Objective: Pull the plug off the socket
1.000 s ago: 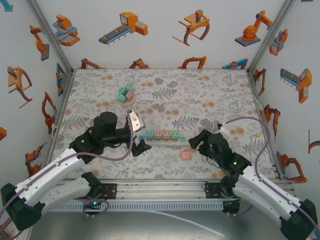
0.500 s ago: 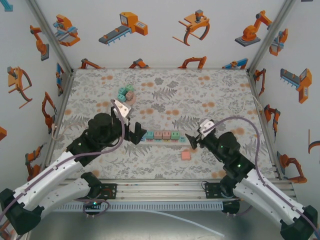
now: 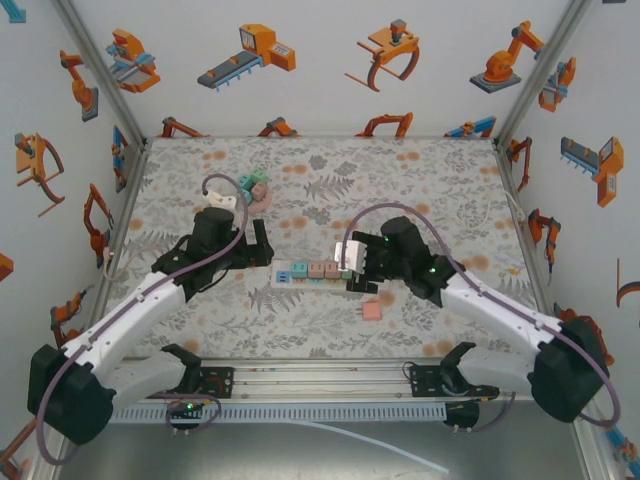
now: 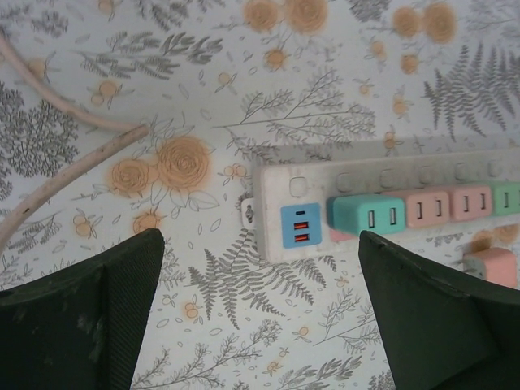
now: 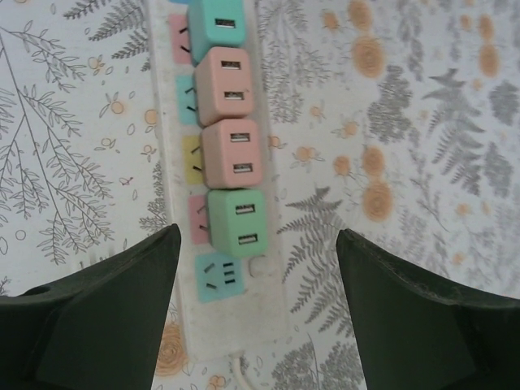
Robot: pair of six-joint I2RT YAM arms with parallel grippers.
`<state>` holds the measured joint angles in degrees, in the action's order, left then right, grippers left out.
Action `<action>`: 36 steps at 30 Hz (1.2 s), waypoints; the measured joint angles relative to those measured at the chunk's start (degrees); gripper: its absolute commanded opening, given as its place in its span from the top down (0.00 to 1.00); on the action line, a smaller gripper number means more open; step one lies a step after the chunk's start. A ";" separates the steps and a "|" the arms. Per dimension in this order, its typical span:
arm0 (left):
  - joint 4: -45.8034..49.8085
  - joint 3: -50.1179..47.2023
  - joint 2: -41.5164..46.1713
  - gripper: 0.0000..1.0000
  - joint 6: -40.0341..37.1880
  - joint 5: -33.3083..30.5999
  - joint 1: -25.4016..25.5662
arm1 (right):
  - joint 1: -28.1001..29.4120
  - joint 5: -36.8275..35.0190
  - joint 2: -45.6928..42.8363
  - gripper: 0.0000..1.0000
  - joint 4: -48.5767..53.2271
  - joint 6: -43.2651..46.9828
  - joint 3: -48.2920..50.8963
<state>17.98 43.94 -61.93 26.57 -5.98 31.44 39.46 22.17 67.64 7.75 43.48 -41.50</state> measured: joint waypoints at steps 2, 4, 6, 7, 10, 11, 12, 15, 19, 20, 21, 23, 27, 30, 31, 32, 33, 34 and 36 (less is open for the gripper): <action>0.72 0.55 -2.23 0.03 1.01 0.20 -0.28 | -0.02 1.03 3.50 0.31 0.31 0.24 -1.05; 1.33 1.03 -4.15 0.03 1.60 0.96 -0.44 | -0.20 1.86 6.49 0.33 0.39 0.81 -1.42; 1.38 1.29 -5.60 0.03 1.70 1.79 -0.48 | -0.70 2.73 8.50 0.35 0.42 1.25 -1.42; 1.38 1.38 -6.27 0.03 1.70 2.34 -0.48 | -1.16 3.30 9.40 0.37 0.28 1.40 -1.42; 1.29 1.38 -7.82 0.03 1.75 3.76 -0.52 | -2.58 5.18 11.15 0.41 -0.26 1.60 -1.42; 1.25 1.38 -8.24 0.03 1.79 4.17 -0.52 | -2.89 5.64 11.54 0.43 -0.37 1.55 -1.42; 1.14 1.38 -8.76 0.03 1.90 4.59 -0.52 | -3.21 6.14 12.02 0.45 -0.59 1.57 -1.42; 0.70 1.38 -10.32 0.01 2.32 5.57 -0.55 | -3.82 7.34 13.33 0.49 -1.09 1.57 -1.44; -0.24 1.38 -12.17 0.07 2.86 7.34 -0.87 | -4.68 8.31 14.97 0.56 -1.55 1.57 -1.44; -0.44 1.38 -12.63 0.09 3.02 7.58 -0.92 | -4.87 8.39 15.21 0.57 -1.73 1.55 -1.46; -0.61 1.38 -13.22 0.11 3.21 7.89 -1.09 | -5.09 8.48 15.39 0.58 -1.84 1.57 -1.49; -0.83 1.38 -14.40 0.13 3.54 8.37 -1.16 | -5.31 8.50 15.58 0.61 -2.10 1.57 -1.49; -1.29 1.38 -17.07 0.22 4.04 9.03 -1.16 | -5.55 8.79 15.63 0.64 -2.23 1.55 -1.55; -1.64 1.38 -19.74 0.34 4.57 9.66 -1.29 | -5.60 9.01 15.67 0.66 -2.23 1.36 -1.66; -1.70 1.38 -20.50 0.38 4.74 9.97 -1.36 | -5.60 9.14 15.72 0.67 -2.29 1.36 -1.66; -1.79 1.38 -21.27 0.41 4.92 10.43 -1.46 | -5.60 9.31 15.80 0.67 -2.47 1.36 -1.66; -1.95 1.38 -21.94 0.45 5.18 10.86 -1.49 | -5.60 9.42 15.89 0.68 -2.64 1.36 -1.66; -2.10 1.38 -22.40 0.48 5.35 11.26 -1.55 | -5.60 9.57 15.98 0.69 -2.80 1.36 -1.68; -2.82 1.38 -23.23 0.52 5.92 12.46 -1.60 | -5.60 9.79 16.17 0.71 -2.89 1.36 -1.86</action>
<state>15.16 45.32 -85.17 32.49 6.48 29.85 33.87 31.97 83.81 4.86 44.84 -43.35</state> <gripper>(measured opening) 0.516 0.359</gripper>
